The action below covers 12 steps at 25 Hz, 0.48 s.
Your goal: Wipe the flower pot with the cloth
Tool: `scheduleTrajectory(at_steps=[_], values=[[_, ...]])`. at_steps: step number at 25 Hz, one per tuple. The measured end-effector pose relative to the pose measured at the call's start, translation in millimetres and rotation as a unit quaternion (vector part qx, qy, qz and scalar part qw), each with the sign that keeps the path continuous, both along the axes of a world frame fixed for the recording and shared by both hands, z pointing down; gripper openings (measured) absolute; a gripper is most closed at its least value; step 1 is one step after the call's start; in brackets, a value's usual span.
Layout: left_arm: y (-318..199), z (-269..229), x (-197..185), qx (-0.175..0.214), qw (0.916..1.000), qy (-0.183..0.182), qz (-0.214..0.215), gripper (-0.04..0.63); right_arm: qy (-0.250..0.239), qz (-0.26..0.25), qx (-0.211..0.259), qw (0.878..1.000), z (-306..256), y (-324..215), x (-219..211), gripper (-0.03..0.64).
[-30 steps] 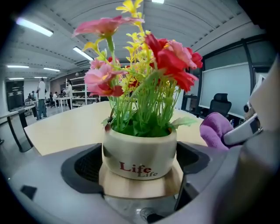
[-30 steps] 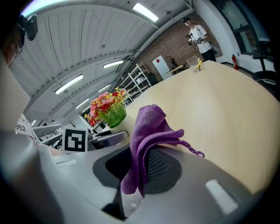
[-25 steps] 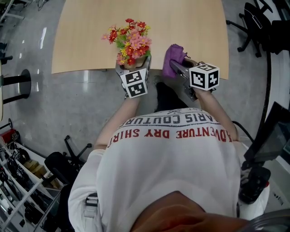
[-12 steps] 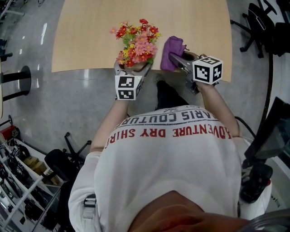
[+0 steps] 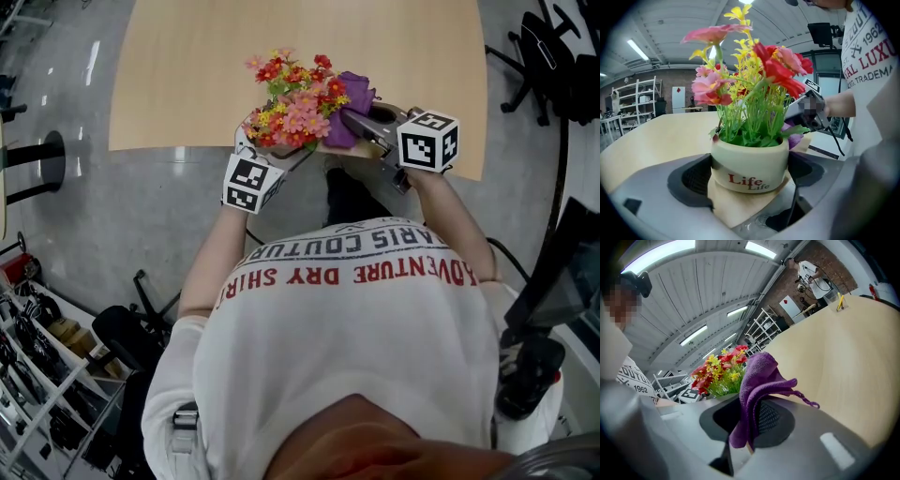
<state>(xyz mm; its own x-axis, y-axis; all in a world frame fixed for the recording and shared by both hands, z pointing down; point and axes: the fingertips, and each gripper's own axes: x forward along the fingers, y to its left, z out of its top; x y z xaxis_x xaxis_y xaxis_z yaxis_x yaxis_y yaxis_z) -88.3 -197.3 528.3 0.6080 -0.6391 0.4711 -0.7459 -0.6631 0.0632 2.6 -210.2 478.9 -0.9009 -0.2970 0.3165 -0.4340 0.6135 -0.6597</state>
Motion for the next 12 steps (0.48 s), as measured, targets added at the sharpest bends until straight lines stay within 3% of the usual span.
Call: scheduleTrajectory(at_steps=[5,12], values=[[-3.9,-0.5,-1.7,0.003,1.0000,0.006,0.004,0.520,0.006,-0.022,-0.001,1.000,5.3,-2.6,-13.5,0.044],[-1.7,1.2,-0.7,0.008,0.9999,0.010,0.007,0.519,0.059,-0.042,-0.001,0.997,30.3,-3.6,-18.1,0.043]])
